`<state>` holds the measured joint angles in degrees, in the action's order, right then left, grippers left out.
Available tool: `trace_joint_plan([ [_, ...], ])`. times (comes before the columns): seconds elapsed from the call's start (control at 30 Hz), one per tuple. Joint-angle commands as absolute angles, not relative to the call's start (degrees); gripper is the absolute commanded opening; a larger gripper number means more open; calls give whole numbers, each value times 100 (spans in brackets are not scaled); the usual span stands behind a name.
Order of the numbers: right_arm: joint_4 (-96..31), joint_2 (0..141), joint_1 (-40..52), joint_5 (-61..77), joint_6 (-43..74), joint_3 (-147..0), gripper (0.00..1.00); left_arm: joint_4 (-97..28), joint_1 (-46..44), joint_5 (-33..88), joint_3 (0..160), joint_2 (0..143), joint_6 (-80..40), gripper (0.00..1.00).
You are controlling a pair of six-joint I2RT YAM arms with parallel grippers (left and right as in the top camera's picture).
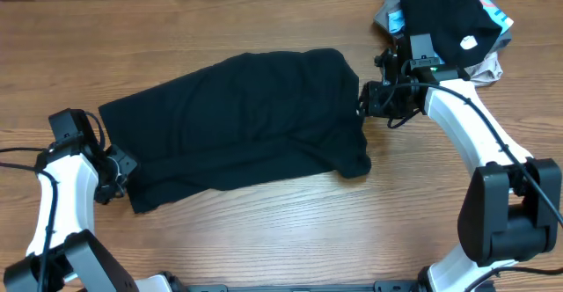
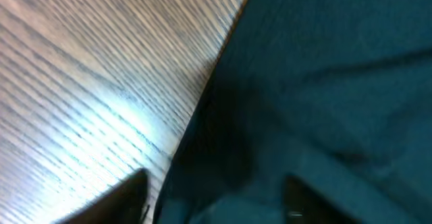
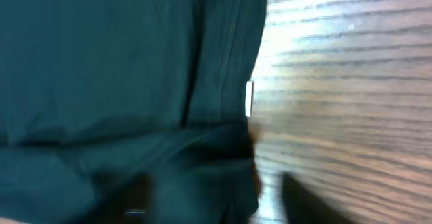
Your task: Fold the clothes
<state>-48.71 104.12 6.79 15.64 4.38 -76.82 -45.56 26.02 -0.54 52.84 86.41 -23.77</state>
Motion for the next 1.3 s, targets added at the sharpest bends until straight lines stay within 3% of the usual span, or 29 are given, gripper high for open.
trace_joint_plan([
  [0.0, -5111, 10407, 696, 1411, 47, -8007, 100, -4471, 2661, -126, 5299, 8680, -2246, 84],
  [0.07, -5647, 10405, 696, 1238, -200, -8635, 100, -4491, 2661, 172, 5592, 8680, -1898, 98],
  [0.1, -5826, 10407, 696, 1140, -226, -8890, 100, -4501, 2661, 303, 5714, 8680, -1780, 100],
  [0.4, -5961, 10407, 707, 1013, -499, -10189, 100, -4117, 2615, 1098, 6753, 8698, -242, 100],
  [0.77, -5671, 10674, 725, 1059, -607, -10186, 99, -2453, 2620, 711, 6768, 9793, -78, 98],
  [0.97, -5695, 10674, 847, 1057, -604, -10186, 95, -1734, 2617, 707, 6768, 10567, -78, 87],
  [1.1, -5673, 10676, 967, 1055, -604, -10186, 86, -1271, 2617, 707, 6768, 10847, -78, 77],
  [1.23, -5647, 10676, 1127, 1055, -602, -10186, 76, -923, 2611, 685, 6768, 11008, -78, 55],
  [1.27, -5642, 10676, 1162, 1055, -604, -10186, 76, -886, 2611, 687, 6768, 11041, -78, 53],
])
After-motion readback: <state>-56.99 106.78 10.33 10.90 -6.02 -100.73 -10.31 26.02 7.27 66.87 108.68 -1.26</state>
